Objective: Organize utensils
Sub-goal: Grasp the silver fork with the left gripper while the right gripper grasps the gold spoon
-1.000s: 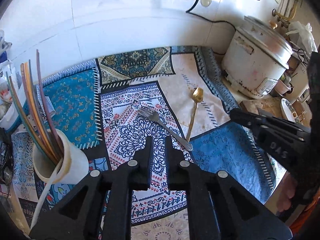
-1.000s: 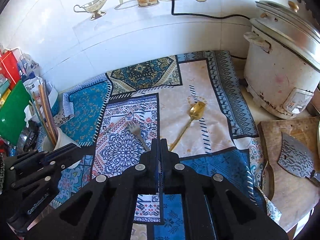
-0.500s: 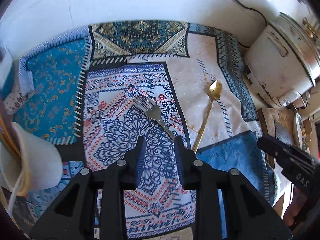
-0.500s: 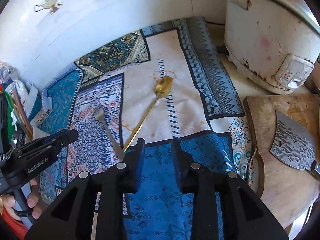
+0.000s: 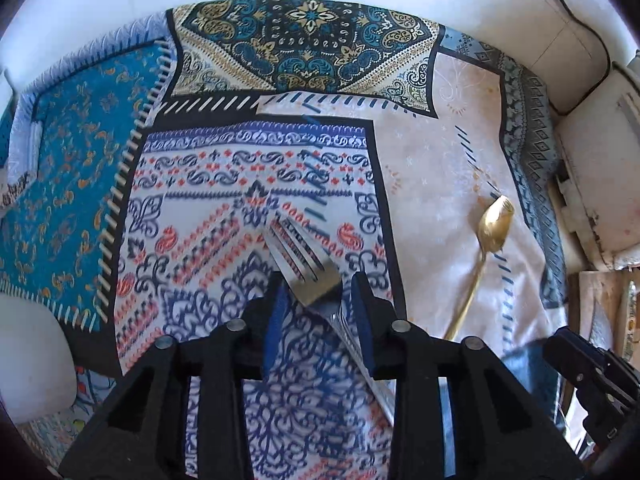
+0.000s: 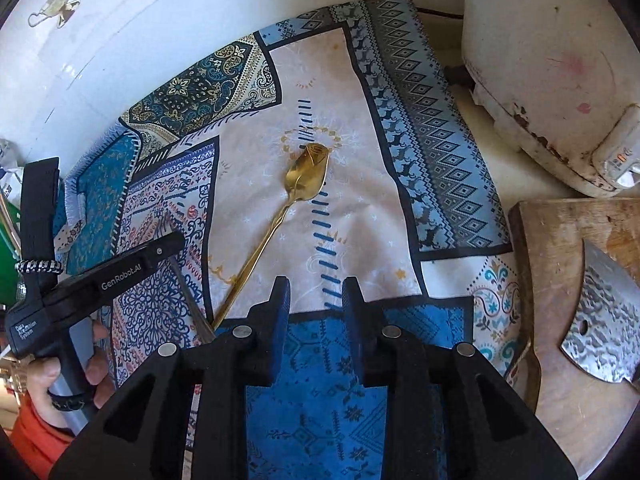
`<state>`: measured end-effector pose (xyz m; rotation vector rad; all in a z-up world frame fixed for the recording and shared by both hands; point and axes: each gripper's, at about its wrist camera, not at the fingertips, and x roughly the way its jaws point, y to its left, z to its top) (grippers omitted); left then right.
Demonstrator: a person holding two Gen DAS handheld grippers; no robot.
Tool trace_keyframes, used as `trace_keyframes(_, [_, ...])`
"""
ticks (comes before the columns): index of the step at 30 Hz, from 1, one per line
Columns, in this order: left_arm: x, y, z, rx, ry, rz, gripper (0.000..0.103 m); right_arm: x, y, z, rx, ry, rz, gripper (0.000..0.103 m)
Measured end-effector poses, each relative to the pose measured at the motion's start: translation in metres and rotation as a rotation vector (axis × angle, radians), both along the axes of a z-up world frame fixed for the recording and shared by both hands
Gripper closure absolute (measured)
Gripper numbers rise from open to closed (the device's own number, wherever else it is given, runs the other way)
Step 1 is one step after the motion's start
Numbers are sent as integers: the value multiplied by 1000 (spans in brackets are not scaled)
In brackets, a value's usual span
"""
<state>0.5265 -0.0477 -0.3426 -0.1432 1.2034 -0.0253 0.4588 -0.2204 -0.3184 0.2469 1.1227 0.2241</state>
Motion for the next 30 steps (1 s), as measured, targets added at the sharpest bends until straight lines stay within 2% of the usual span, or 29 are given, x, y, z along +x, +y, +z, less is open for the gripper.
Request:
trace_keyframes(6, [7,-26,-5,149,-66,-63,71,28,-5,-13,63,11,-8,79])
trace_keyframes(10, [7,-24,-7,135,-72,-57,74,49,-2,-23,95,43,-27,78])
trace_keyframes(16, [-6,-5,-5,98,-63,-77,77,66,16,-31,50,45,-16,71])
trace_keyframes(20, [-22,16,-3,66,-49,-71,77,70,36,-29,-14,-15,6,59])
trace_keyframes(24, [-41,39,-4,64,-51,-28,77,68,63,-31,-179,-94,18,59])
trace_keyframes(26, [-50,53,-4,48,-50,2,77,66,74,-33,-223,-124,20,62])
trace_keyframes(27, [-54,59,-4,38,-48,13,77,66,77,-33,-225,-140,29,68])
trace_keyframes(28, [-58,64,-4,33,-47,19,77,66,81,-33,-219,-143,40,71])
trace_keyframes(30, [-64,55,5,36,-51,18,77,66,89,-32,-225,-137,66,71])
